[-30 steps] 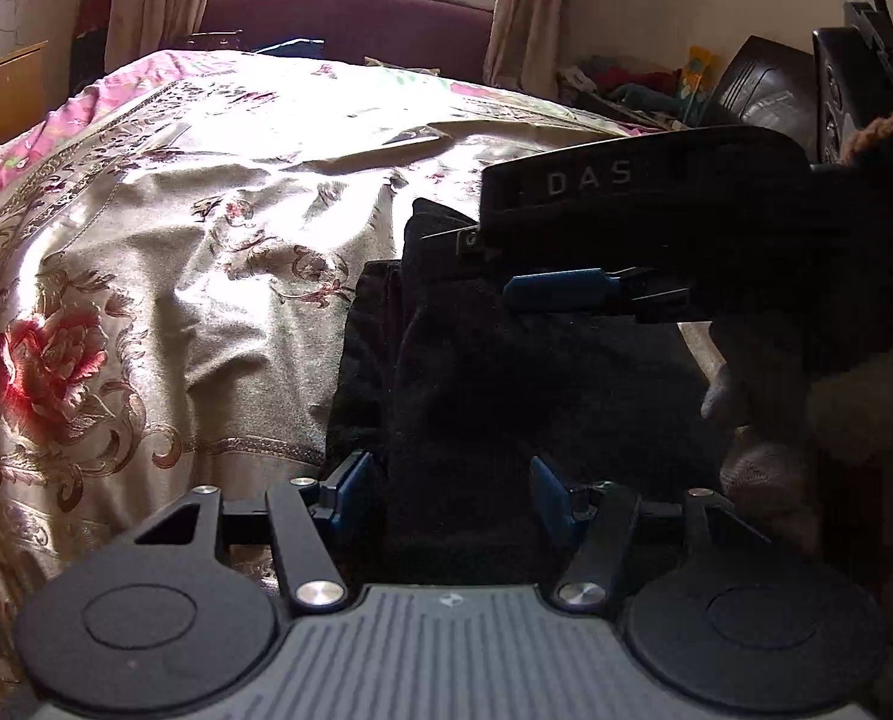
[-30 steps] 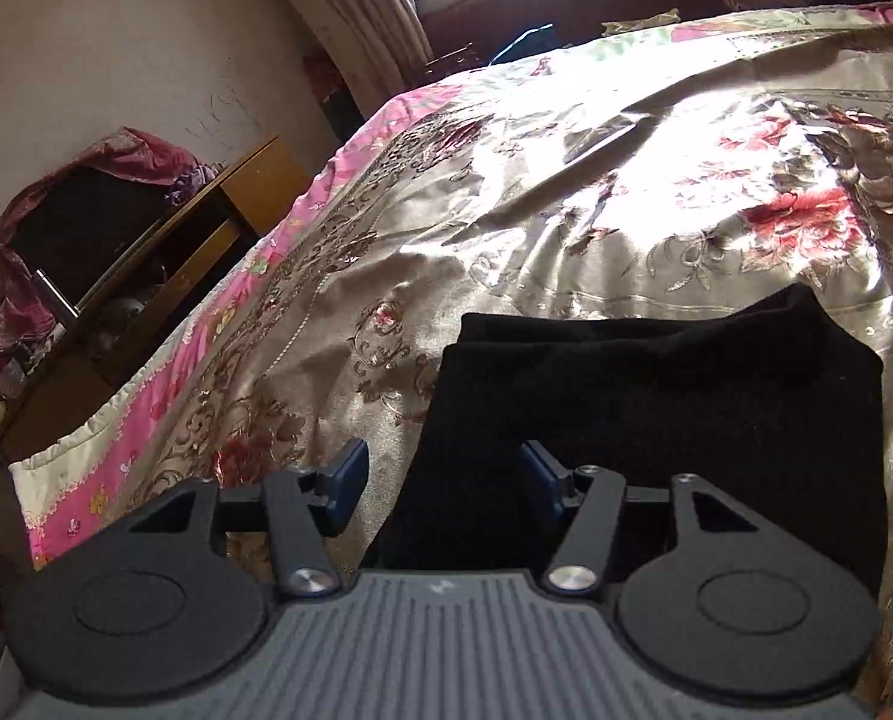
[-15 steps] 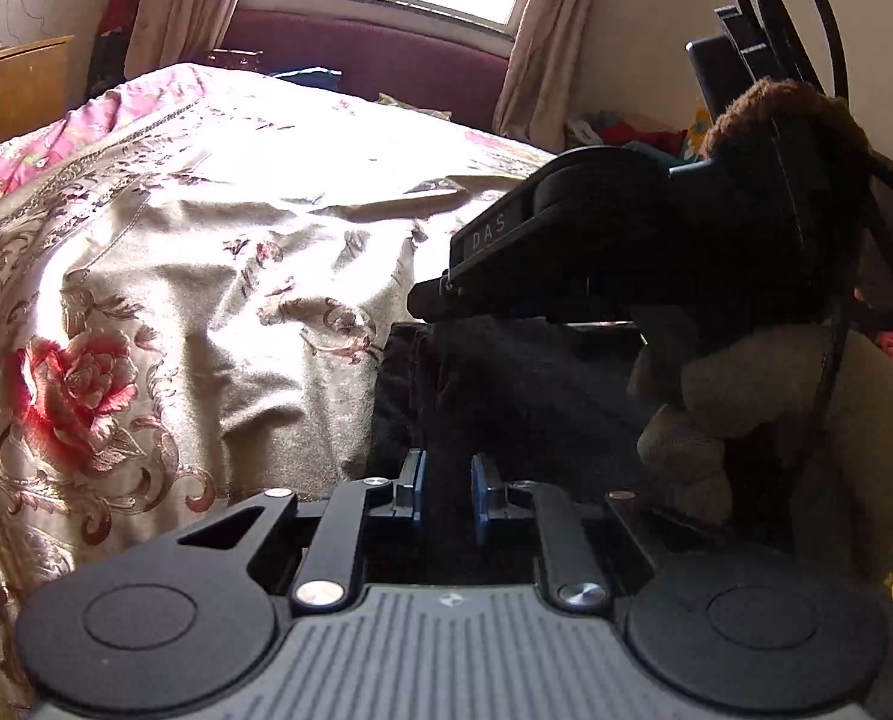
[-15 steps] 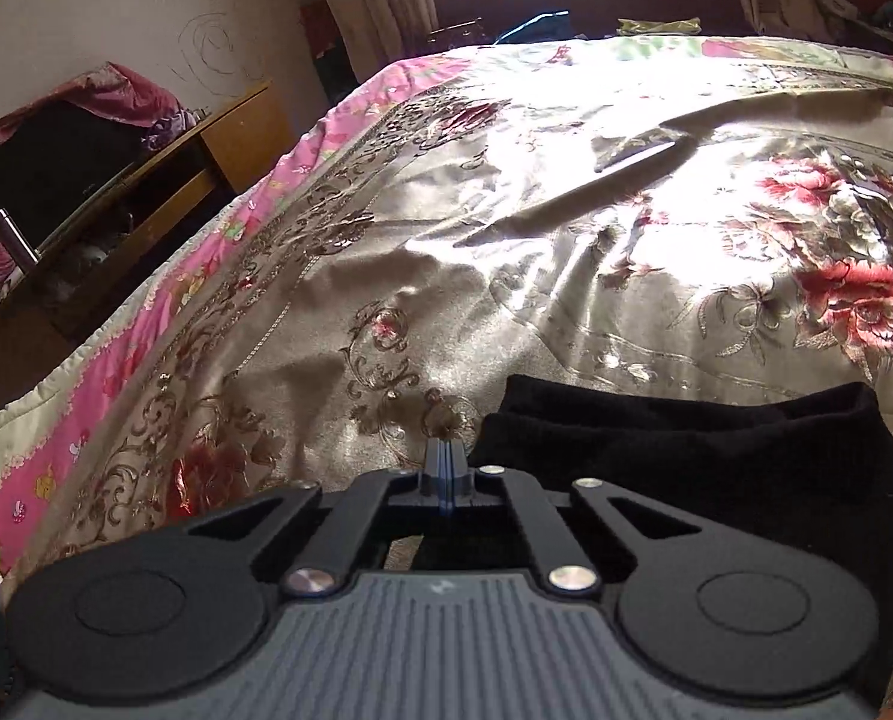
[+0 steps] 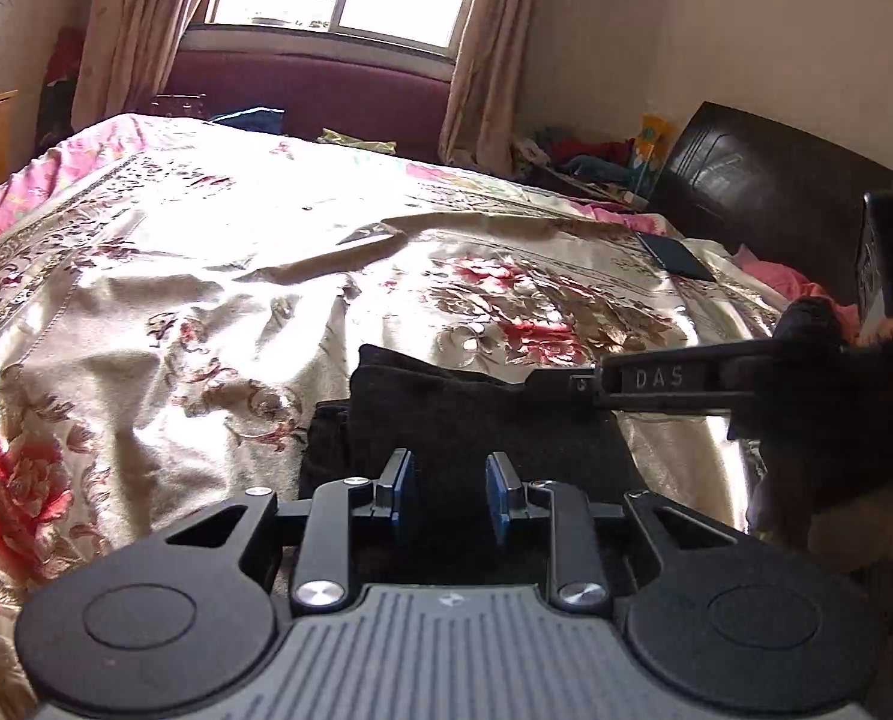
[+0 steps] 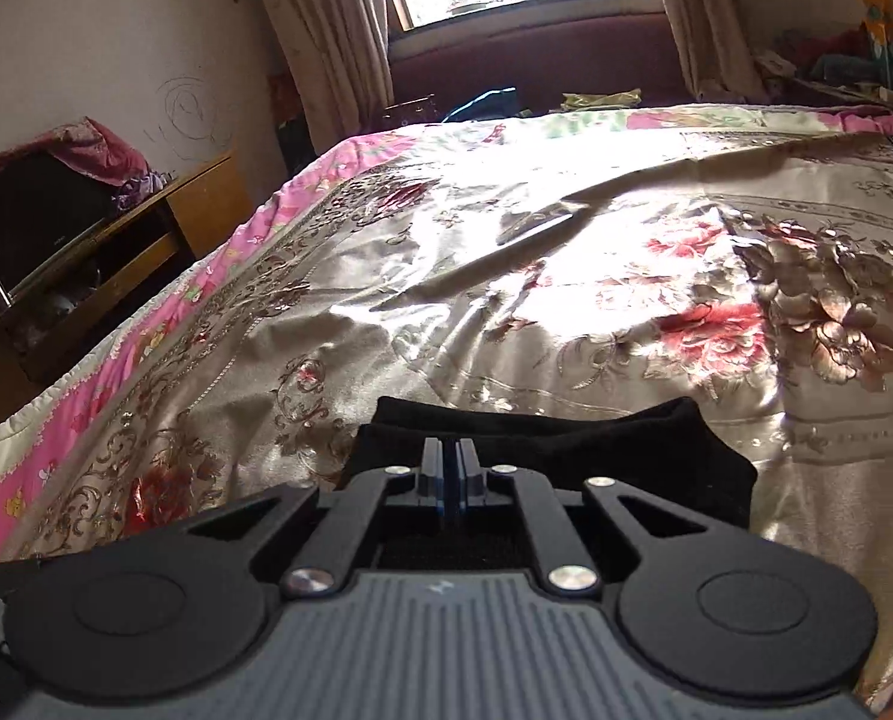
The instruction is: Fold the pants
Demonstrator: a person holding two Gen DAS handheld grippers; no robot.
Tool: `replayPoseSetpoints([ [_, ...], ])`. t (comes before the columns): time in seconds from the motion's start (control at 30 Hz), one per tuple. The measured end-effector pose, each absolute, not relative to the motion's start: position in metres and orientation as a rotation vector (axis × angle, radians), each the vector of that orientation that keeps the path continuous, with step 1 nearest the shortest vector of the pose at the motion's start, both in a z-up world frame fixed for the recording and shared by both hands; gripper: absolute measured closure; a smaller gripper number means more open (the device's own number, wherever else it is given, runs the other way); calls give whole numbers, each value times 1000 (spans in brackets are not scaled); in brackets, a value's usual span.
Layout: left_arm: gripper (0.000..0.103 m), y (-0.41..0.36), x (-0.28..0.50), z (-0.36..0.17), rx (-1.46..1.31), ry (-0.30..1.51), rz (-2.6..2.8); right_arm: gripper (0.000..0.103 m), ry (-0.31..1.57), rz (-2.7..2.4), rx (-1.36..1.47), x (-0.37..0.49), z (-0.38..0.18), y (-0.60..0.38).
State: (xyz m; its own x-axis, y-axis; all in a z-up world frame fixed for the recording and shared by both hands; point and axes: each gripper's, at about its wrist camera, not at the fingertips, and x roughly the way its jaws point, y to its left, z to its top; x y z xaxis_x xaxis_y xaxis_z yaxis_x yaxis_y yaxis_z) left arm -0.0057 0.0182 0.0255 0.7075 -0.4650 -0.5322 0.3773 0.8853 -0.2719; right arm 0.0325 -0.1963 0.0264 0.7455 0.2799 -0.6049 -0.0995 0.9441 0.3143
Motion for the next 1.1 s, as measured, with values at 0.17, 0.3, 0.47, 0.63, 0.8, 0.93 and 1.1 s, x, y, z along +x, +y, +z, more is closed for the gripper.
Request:
replayPoseSetpoints([
  [0.17,61,-6,35,6,-73,641,-456,94,743,165,406,12,-6,-230],
  [0.3,78,-21,41,-27,162,652,-366,92,760,176,427,13,-16,-231],
  [0.47,78,-12,35,-25,187,650,-328,68,675,131,443,-1,-8,-250],
  [0.63,76,3,39,-29,200,660,-270,64,791,76,569,5,-28,-277],
  [0.8,78,32,44,-42,112,781,-186,57,822,118,672,5,-40,-279],
  [0.93,77,36,11,-15,74,716,-205,57,822,105,654,6,-39,-277],
  [1.1,70,33,-32,0,55,728,-253,57,758,53,449,-2,-18,-253],
])
